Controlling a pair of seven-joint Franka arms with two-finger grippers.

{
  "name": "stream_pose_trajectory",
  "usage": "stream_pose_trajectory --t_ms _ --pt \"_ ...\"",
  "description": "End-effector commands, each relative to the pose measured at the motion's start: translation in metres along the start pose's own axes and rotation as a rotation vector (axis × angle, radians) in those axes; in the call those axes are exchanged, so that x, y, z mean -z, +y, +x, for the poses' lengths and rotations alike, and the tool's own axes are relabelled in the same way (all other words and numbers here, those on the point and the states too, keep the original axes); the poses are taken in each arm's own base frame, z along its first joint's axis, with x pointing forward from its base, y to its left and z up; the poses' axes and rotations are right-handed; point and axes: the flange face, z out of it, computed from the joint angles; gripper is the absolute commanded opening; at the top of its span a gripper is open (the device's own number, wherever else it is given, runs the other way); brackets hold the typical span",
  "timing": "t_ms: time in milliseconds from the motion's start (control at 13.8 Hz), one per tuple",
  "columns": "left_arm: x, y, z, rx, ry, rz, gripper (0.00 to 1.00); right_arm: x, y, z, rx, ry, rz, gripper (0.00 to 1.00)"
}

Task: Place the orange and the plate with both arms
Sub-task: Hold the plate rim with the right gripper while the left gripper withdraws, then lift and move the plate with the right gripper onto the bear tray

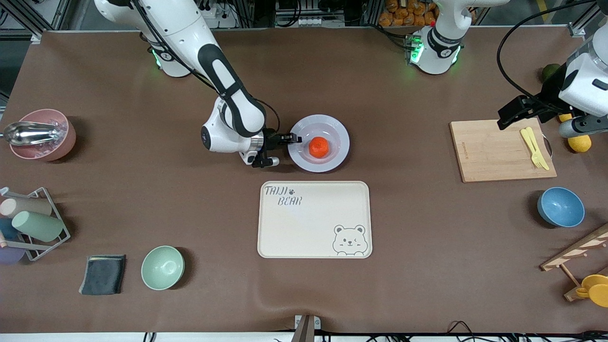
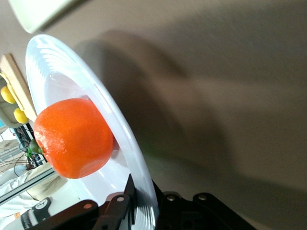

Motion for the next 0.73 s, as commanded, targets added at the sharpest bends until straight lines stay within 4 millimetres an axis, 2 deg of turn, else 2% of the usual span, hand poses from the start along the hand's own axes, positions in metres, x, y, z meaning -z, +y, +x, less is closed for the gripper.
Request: stream_pose_trajectory --t_ms 0,73,218,436,654 --pt "0.007 -0.003 -0.01 -0.012 0.009 -0.027 1.0 0.034 -0.022 0.005 0.012 0.046 0.062 0.0" --pt "0.007 -0.005 -0.011 -0.013 0.006 -0.024 1.0 0.042 -0.029 0.008 0.014 0.06 0.074 0.0" --pt "0.008 -0.013 -0.01 -0.001 0.003 -0.025 1.0 0.065 -0.042 0.029 0.008 0.109 0.107 0.0" --pt "0.004 -0.012 -0.007 -0.003 -0.003 -0.025 1.0 0.092 -0.059 0.06 -0.017 0.171 0.138 0.0" --pt "-0.002 -0.01 -0.004 -0.004 -0.009 -0.024 1.0 0.094 -0.057 0.107 -0.06 0.205 0.161 0.0"
